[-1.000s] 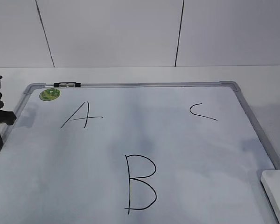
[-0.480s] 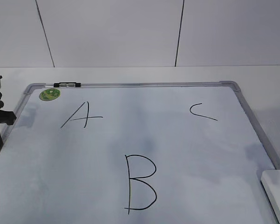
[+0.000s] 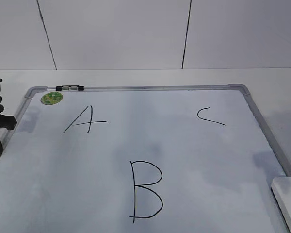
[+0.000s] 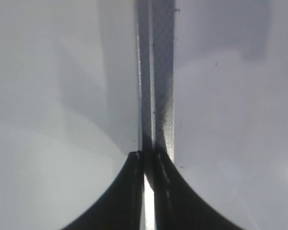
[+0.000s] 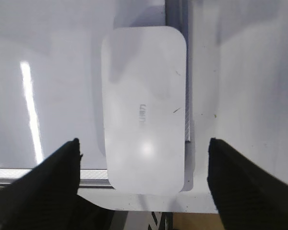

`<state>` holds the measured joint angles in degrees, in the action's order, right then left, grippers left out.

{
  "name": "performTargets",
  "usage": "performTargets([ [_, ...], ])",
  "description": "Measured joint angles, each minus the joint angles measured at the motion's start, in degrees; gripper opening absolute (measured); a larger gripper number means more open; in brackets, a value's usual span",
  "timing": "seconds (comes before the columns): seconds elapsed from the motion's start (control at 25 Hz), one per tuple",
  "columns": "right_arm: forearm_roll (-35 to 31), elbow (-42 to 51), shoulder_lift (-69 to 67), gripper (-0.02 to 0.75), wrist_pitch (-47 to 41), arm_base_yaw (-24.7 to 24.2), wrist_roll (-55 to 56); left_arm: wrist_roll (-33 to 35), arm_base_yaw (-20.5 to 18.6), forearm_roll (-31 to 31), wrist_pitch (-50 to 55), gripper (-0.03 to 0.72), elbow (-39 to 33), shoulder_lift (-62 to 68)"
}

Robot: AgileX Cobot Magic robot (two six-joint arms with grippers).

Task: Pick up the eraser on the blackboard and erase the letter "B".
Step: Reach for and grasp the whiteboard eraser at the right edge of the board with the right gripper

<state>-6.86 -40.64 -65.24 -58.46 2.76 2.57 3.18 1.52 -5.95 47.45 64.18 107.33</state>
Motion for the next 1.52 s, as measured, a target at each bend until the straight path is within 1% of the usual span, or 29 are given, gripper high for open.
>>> performTargets([
  [0.32, 0.00, 0.00, -7.57, 0.652, 1.09, 0.00, -0.09, 0.00, 0.00, 0.00, 0.03, 0.017, 0.00, 0.00],
  [0.36, 0.02, 0.00, -8.40, 0.636, 1.44, 0.00, -0.09, 0.00, 0.00, 0.00, 0.03, 0.017, 0.00, 0.00],
  [0.44, 0.28, 0.00, -10.01, 0.645, 2.09, 0.37, -0.21, 0.00, 0.00, 0.00, 0.12, 0.018, 0.10, 0.00],
  [0.64, 0.54, 0.00, -13.73, 0.651, 4.67, 3.33, -0.29, 0.00, 0.00, 0.00, 0.12, 0.017, 0.10, 0.00],
  [0.76, 1.62, -0.13, -15.03, 0.652, 5.18, 4.69, 0.35, 0.00, 0.00, 0.22, 0.12, 0.018, 0.10, 0.00],
  [1.08, 5.66, -0.48, -17.08, 0.652, 5.49, 5.02, 3.79, 0.00, 0.00, 0.61, 0.12, 0.018, 0.10, 0.00],
  [1.28, 5.43, -0.48, -17.34, 0.652, 6.08, 5.02, 5.68, 0.00, 0.00, 0.65, 0.12, 0.018, 0.10, 0.00],
  [1.52, 2.75, -1.41, -17.46, 0.646, 5.34, 5.12, 5.95, 0.00, 0.00, 0.74, 0.12, 0.018, 0.10, 0.00],
])
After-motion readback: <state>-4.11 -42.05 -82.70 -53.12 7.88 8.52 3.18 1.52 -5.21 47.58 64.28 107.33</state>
